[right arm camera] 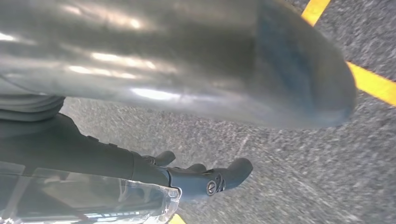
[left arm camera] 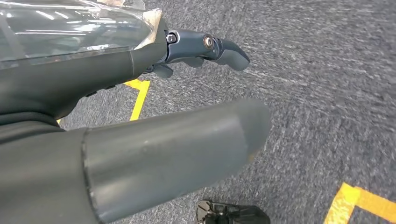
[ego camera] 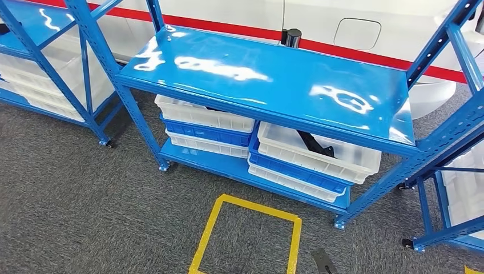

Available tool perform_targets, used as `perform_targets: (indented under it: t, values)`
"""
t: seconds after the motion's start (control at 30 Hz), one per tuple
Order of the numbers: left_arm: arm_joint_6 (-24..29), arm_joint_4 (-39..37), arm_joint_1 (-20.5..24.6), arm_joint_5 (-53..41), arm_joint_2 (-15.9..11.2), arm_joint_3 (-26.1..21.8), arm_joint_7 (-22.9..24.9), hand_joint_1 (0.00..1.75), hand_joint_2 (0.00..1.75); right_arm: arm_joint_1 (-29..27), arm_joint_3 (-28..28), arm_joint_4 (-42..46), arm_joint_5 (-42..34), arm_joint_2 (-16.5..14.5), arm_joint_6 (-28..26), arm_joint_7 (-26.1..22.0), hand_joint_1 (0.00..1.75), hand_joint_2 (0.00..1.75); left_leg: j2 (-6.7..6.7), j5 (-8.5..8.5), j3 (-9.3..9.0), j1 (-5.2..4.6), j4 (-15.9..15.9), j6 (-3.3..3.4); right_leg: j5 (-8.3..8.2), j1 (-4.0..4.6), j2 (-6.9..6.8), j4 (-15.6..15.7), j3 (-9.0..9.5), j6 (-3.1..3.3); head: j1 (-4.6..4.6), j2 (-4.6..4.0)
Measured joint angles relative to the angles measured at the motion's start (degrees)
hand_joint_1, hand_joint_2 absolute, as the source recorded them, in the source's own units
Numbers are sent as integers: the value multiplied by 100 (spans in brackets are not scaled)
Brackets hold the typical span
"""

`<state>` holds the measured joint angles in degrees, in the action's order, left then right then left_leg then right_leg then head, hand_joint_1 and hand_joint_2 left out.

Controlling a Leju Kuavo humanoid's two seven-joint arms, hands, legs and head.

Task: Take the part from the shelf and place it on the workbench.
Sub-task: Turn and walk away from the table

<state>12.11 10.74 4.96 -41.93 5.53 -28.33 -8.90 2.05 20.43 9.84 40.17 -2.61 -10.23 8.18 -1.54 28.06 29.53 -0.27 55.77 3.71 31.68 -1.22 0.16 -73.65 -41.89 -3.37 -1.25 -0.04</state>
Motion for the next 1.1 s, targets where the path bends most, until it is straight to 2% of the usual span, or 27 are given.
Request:
perform_targets:
  t: [0.03,0.07,0.1,0.13,0.17,0.23,0.3,0.37,0.43,0.47,0.5,0.53,0.57,0.63,0.67,0.7,0.73,0.77,0.83,0.87,0.9,0.97,1.0,1.03,1.07,1.1]
  values:
    - [2,0,0,-2,5,0,2,0,0,-4,1,0,-3,2,0,1,0,0,-42,28,-24,22,11,-35,-156,-21,-39,303,145,-80,-1,0]
    - [7,1,0,-4,9,0,6,0,0,-4,1,0,-5,4,0,1,0,0,-86,69,-50,39,35,-82,-334,-45,-132,742,362,-160,-2,0]
    - [15,1,1,-7,4,0,11,0,0,5,2,0,-7,-4,2,2,0,0,-127,122,-69,44,70,-135,-471,-52,-222,1131,572,-204,-5,0]
    - [26,2,2,-9,-1,0,16,0,0,16,3,0,-7,-8,4,2,0,0,-169,171,-83,40,102,-181,-550,-56,-274,1395,716,-191,0,0]
    - [37,2,5,-10,-7,1,21,0,0,25,6,0,-8,-13,9,2,0,0,-204,207,-95,31,124,-219,-564,-47,-293,1506,780,-141,6,0]
    - [52,3,17,-13,-5,1,29,0,0,27,18,0,-9,-9,18,2,0,0,-276,242,-131,42,121,-268,-544,-28,-181,1500,782,1,20,0]
    - [61,6,35,-16,5,1,38,0,0,20,41,0,-9,-8,27,4,0,0,-204,347,-121,80,222,-323,-536,-43,-82,1504,790,100,20,0]
    - [68,8,47,-17,9,3,44,0,0,31,69,0,-8,-4,32,6,0,0,0,651,119,104,744,-369,-531,-64,14,1510,802,175,24,0]
    - [70,7,40,-17,10,3,52,0,0,39,85,0,-7,-1,33,6,0,0,115,960,546,107,1523,-385,-525,-52,124,1509,805,204,25,0]
    - [70,7,35,-17,10,3,56,0,0,37,89,0,-7,-1,33,6,0,0,133,985,705,107,1756,-381,-524,-46,191,1509,808,205,25,0]
    - [70,6,31,-17,10,2,58,0,0,32,91,0,-8,0,34,6,0,0,148,893,769,107,1782,-367,-523,-41,261,1509,815,205,25,0]
    - [70,7,30,-17,11,2,58,0,0,30,93,0,-8,1,34,6,0,0,174,691,716,106,1573,-343,-523,-41,336,1509,826,205,25,0]
    - [70,7,31,-17,10,2,59,0,0,31,94,0,-8,-1,35,6,0,0,246,434,571,106,1194,-312,-523,-43,413,1509,838,203,25,0]
    - [72,7,31,-17,7,4,59,0,0,39,95,0,-7,-6,35,6,0,0,480,111,281,103,498,-261,-531,-38,549,1507,838,185,21,0]
    - [72,7,32,-17,5,6,60,0,0,42,96,0,-7,-8,35,6,0,0,554,61,209,92,322,-247,-541,-41,607,1508,822,164,21,0]
    - [74,6,34,-17,4,7,63,0,0,39,96,0,-7,-9,35,6,0,0,568,75,193,73,275,-239,-555,-49,660,1517,801,131,20,0]
    - [78,7,40,-17,5,7,66,0,0,29,97,0,-7,-9,35,6,0,0,507,59,192,53,253,-221,-574,-58,715,1537,782,89,21,0]
    - [80,7,49,-17,8,6,69,0,0,12,97,-1,-7,-9,35,6,0,0,445,31,178,52,220,-190,-582,-65,697,1536,760,54,21,0]
    - [88,8,62,-19,11,3,73,0,0,-1,97,-1,-6,-12,32,-2,0,0,335,-33,146,57,133,-111,-470,-38,427,1330,633,44,6,0]
    - [90,8,60,-19,11,2,74,0,0,8,97,-1,-3,-13,25,-13,0,0,275,-54,136,59,105,-84,-328,-25,243,1044,494,74,-5,0]
    - [92,7,53,-20,9,1,76,0,0,21,97,-1,5,-13,16,-28,0,0,223,-57,139,45,97,-68,-157,-14,114,675,320,103,-14,0]
    - [96,6,37,-24,7,0,91,0,0,28,97,0,30,-10,-3,-50,0,0,118,-56,150,26,99,-58,85,-10,50,20,37,109,-19,0]
    - [99,6,35,-28,9,0,104,0,0,21,97,0,42,-9,-8,-53,0,0,83,-55,151,19,100,-57,87,-8,46,-38,41,80,-19,0]
    - [104,6,34,-32,11,0,122,0,0,15,97,0,51,-9,-10,-53,0,0,58,-54,147,14,101,-57,9,-6,42,133,161,39,-19,0]
    - [114,6,36,-34,15,0,141,0,0,12,97,0,57,-8,-11,-52,0,0,40,-52,138,9,103,-60,-127,-3,28,523,394,1,-19,0]
    - [127,6,38,-36,20,0,163,0,0,15,97,0,63,-7,-11,-52,0,0,26,-48,130,0,107,-68,-256,5,-1,984,655,-11,-19,0]
